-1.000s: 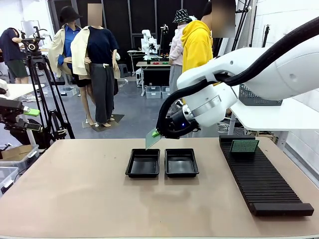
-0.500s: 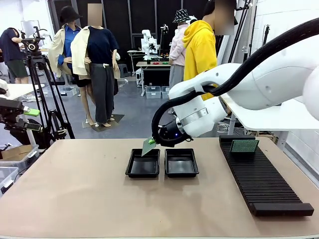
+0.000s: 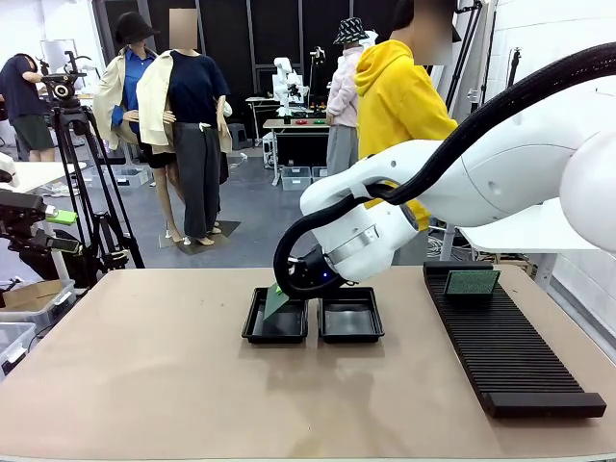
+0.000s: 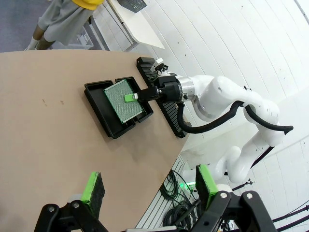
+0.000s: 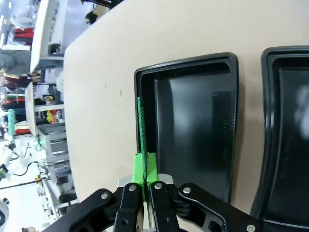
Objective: Inspect and transfer BCBs to ESD trays.
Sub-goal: Pick up the Blank PCB from the PCB Rack and place it in the left ESD tray.
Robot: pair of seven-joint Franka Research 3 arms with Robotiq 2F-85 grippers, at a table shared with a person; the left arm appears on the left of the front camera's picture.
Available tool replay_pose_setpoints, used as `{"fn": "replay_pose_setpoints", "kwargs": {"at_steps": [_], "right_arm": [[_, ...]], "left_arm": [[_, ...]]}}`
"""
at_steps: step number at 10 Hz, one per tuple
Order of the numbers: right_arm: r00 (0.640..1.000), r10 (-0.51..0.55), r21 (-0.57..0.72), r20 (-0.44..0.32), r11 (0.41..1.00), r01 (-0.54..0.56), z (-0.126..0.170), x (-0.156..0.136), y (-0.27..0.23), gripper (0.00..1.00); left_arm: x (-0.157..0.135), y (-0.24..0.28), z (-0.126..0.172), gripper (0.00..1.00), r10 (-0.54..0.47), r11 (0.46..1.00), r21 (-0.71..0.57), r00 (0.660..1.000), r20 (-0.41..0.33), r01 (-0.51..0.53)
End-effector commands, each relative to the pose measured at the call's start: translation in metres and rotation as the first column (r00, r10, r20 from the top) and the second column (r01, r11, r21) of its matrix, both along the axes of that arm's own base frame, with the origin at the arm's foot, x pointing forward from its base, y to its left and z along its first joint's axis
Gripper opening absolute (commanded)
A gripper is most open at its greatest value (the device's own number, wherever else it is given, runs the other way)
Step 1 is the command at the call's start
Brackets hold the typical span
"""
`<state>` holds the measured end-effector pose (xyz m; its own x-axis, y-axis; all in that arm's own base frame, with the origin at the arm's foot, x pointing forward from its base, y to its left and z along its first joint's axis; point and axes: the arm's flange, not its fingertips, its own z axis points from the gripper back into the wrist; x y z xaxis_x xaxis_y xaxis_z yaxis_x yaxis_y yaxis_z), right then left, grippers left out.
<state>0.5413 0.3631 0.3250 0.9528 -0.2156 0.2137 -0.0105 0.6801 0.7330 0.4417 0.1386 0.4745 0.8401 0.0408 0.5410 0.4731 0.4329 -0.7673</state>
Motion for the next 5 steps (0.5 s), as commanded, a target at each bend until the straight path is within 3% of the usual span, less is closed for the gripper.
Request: {"fn": "replay_pose_setpoints", "kwargs": {"at_steps": [1, 5], "right_arm": [[0.999, -0.038, -0.035, -0.014, 0.999, 0.037, 0.003, 0.013, 0.013, 0.0], [0.998, -0.017, -0.066, -0.061, 0.998, 0.013, -0.007, 0.024, 0.028, 0.0]], "left_arm": [[-0.001, 0.001, 0.003, 1.0, 0.01, 1.0, -0.006, 1.0, -0.013, -0.01], [-0.001, 0.001, 0.003, 1.0, 0.01, 1.0, -0.006, 1.0, -0.013, -0.01]]}}
